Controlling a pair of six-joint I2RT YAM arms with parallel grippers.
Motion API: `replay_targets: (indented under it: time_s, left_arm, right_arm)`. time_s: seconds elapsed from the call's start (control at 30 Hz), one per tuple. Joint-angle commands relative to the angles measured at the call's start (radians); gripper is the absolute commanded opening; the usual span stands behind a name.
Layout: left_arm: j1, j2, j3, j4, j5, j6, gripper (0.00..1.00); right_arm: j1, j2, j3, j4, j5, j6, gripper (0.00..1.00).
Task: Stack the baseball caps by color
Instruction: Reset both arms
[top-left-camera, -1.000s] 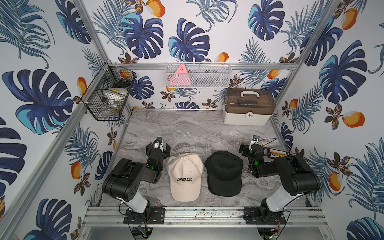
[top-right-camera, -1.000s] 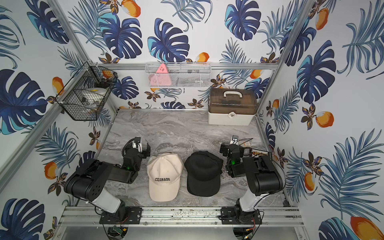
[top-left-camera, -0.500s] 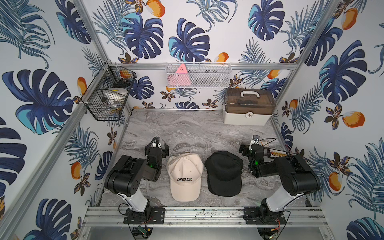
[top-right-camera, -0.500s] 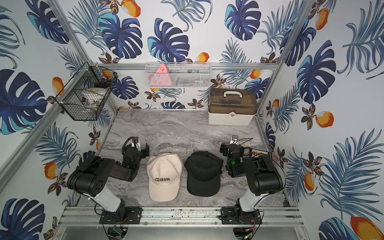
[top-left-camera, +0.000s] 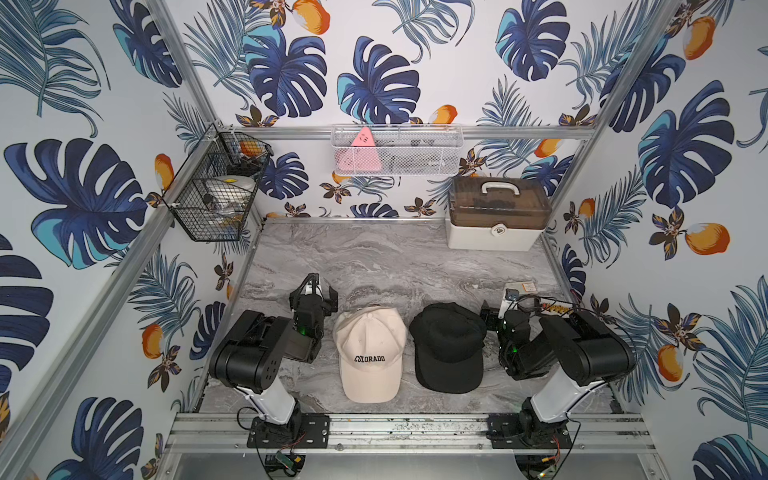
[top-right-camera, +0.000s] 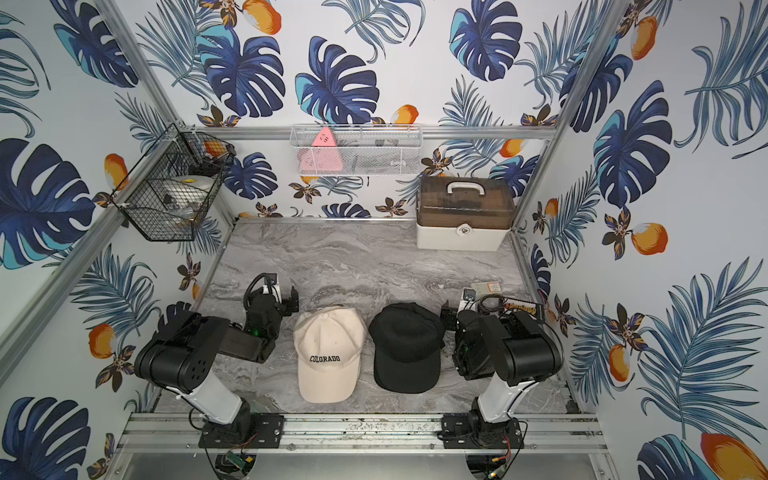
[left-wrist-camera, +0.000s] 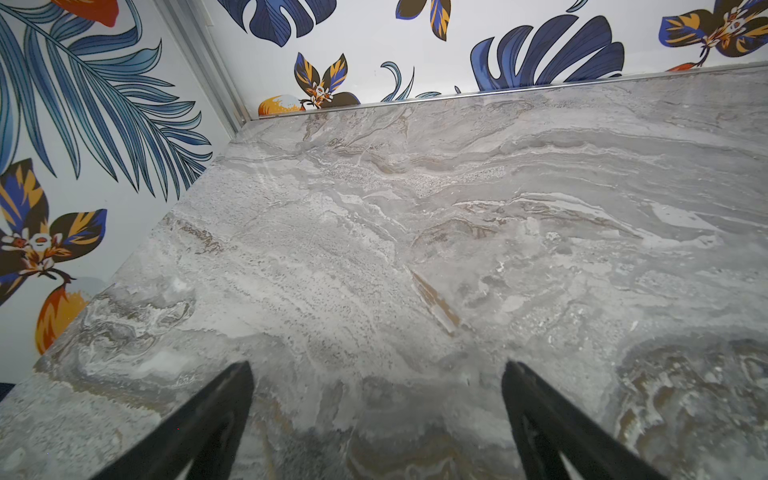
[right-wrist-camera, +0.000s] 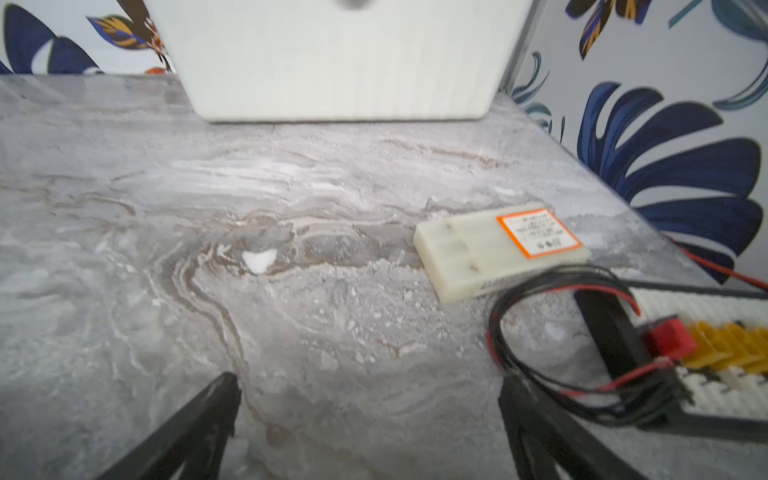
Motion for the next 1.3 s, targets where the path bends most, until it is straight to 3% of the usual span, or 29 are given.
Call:
replay_targets:
  time_s: [0.0, 0.1, 1.27]
  left_arm:
    - [0.002, 0.002, 0.003, 0.023, -0.004, -0.010, 0.99]
    - [0.003, 0.001, 0.004, 0.023, -0.003, -0.010, 0.99]
    - [0.007, -0.001, 0.007, 0.012, 0.007, -0.014, 0.99]
  right_arm:
    - [0.008, -0.024, 0.066, -0.017, 0.004, -0.023, 1.00]
    - [0.011, -0.022, 0.195, -0.265, 0.041, 0.001, 1.00]
    - [0.006, -0.025, 0.184, -0.242, 0.025, -0.007, 1.00]
